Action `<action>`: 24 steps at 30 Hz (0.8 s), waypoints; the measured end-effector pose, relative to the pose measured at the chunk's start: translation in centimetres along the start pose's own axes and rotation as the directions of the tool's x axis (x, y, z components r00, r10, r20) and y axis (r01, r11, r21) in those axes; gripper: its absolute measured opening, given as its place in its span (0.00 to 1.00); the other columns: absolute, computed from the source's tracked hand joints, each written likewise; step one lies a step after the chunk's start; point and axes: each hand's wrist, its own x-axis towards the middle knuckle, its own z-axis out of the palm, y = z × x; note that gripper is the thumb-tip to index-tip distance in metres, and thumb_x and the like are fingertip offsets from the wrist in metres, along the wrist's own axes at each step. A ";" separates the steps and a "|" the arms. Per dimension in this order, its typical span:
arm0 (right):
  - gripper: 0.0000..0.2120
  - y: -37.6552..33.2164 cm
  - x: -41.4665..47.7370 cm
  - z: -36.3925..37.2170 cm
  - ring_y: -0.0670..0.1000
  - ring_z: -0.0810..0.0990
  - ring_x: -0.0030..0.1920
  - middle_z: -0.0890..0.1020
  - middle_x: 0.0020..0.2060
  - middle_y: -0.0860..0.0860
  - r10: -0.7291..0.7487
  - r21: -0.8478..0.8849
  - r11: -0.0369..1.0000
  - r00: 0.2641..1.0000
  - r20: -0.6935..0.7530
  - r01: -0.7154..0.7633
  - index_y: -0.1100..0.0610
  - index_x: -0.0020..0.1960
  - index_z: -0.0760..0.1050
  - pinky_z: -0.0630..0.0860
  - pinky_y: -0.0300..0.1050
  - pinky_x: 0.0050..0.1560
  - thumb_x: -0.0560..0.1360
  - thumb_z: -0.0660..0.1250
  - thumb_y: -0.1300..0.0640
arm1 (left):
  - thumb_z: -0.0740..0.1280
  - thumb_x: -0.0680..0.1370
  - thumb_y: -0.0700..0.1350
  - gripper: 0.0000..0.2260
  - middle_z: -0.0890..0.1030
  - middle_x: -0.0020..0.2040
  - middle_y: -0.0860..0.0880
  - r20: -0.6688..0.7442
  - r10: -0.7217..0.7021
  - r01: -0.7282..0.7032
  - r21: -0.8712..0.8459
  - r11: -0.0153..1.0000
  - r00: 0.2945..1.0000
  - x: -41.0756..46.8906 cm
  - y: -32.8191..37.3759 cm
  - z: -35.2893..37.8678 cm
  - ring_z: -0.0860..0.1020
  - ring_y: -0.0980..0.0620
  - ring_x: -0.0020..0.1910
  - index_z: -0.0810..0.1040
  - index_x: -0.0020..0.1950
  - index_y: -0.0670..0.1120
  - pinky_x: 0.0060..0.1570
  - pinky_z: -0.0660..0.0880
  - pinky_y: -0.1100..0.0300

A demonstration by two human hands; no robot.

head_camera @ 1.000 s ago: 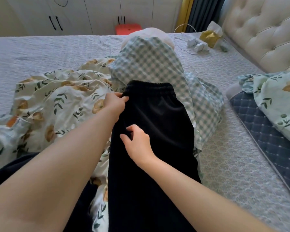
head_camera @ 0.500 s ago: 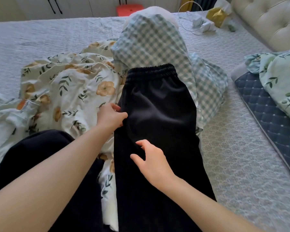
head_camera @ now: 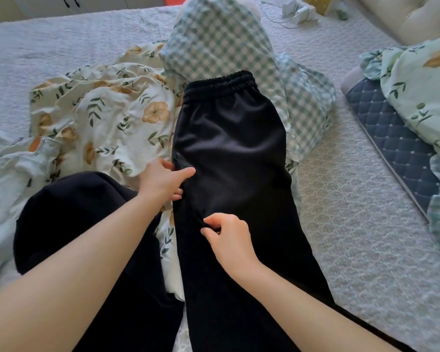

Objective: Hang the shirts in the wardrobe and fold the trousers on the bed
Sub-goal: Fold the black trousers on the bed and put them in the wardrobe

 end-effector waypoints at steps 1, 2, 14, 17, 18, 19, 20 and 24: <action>0.09 -0.1 -0.3 0.6 0.42 0.79 0.47 0.80 0.45 0.42 0.009 0.016 1.000 1.000 -0.005 -0.009 0.52 0.57 0.80 0.75 0.35 0.51 0.77 0.67 0.57 | 0.77 0.71 0.48 0.18 0.81 0.44 0.41 0.019 -0.007 0.006 0.038 0.999 1.000 -0.9 -0.8 0.1 0.82 0.47 0.33 0.73 0.54 0.44 0.33 0.81 0.56; 0.10 -0.1 -0.6 1.2 0.42 0.79 0.48 0.80 0.46 0.42 0.012 0.032 0.999 1.000 0.001 -0.012 0.52 0.58 0.80 0.76 0.37 0.53 0.77 0.67 0.57 | 0.77 0.71 0.46 0.16 0.81 0.44 0.41 0.025 -0.001 -0.001 0.076 0.997 1.000 -1.7 -1.5 0.1 0.82 0.48 0.33 0.74 0.51 0.44 0.33 0.81 0.56; 0.11 5.7 -6.6 -1.0 0.44 0.79 0.46 0.80 0.45 0.43 0.086 -0.239 0.968 0.994 0.062 -0.068 0.49 0.57 0.74 0.78 0.44 0.51 0.78 0.64 0.46 | 0.69 0.77 0.38 0.12 0.80 0.43 0.42 -0.105 0.033 -0.028 0.051 0.998 0.994 -2.9 -4.5 0.2 0.83 0.42 0.44 0.74 0.35 0.43 0.42 0.83 0.50; 0.10 7.4 -7.6 -2.1 0.45 0.79 0.39 0.80 0.38 0.45 0.193 -0.322 0.934 0.977 0.090 -0.155 0.49 0.46 0.74 0.78 0.44 0.44 0.76 0.64 0.42 | 0.66 0.79 0.43 0.07 0.81 0.42 0.42 -0.120 0.111 -0.095 0.135 0.986 0.987 -4.1 -4.7 1.2 0.83 0.42 0.44 0.77 0.43 0.40 0.44 0.82 0.51; 0.10 8.1 -7.8 -2.4 0.46 0.79 0.37 0.80 0.36 0.46 0.238 -0.311 0.930 0.966 0.102 -0.197 0.50 0.44 0.74 0.78 0.45 0.42 0.76 0.65 0.43 | 0.66 0.79 0.46 0.07 0.81 0.43 0.44 -0.099 0.149 -0.129 0.185 0.974 0.984 -5.0 -5.1 1.6 0.82 0.44 0.44 0.76 0.48 0.42 0.47 0.81 0.51; 0.10 8.7 -7.9 -2.5 0.47 0.80 0.36 0.80 0.35 0.47 0.267 -0.278 0.933 0.958 0.106 -0.230 0.50 0.42 0.75 0.79 0.44 0.40 0.76 0.66 0.44 | 0.67 0.78 0.49 0.08 0.81 0.44 0.46 -0.074 0.177 -0.159 0.206 0.965 0.981 -6.0 -5.5 2.1 0.82 0.45 0.45 0.75 0.51 0.46 0.49 0.80 0.50; 0.10 9.2 -8.2 -2.4 0.48 0.79 0.35 0.80 0.34 0.48 0.276 -0.243 0.939 0.956 0.102 -0.245 0.51 0.41 0.76 0.78 0.44 0.37 0.76 0.67 0.46 | 0.69 0.76 0.51 0.11 0.81 0.46 0.48 -0.042 0.186 -0.173 0.205 0.963 0.982 -6.9 -6.1 2.5 0.82 0.46 0.45 0.73 0.54 0.48 0.49 0.79 0.50; 0.13 9.4 -9.7 -0.3 0.50 0.76 0.31 0.77 0.30 0.49 0.197 -0.163 0.969 0.979 0.051 -0.186 0.52 0.36 0.72 0.73 0.44 0.34 0.76 0.68 0.48 | 0.72 0.74 0.48 0.13 0.82 0.45 0.48 0.024 0.135 -0.136 0.100 0.986 0.991 -10.1 -8.5 2.9 0.83 0.51 0.39 0.71 0.52 0.49 0.39 0.78 0.60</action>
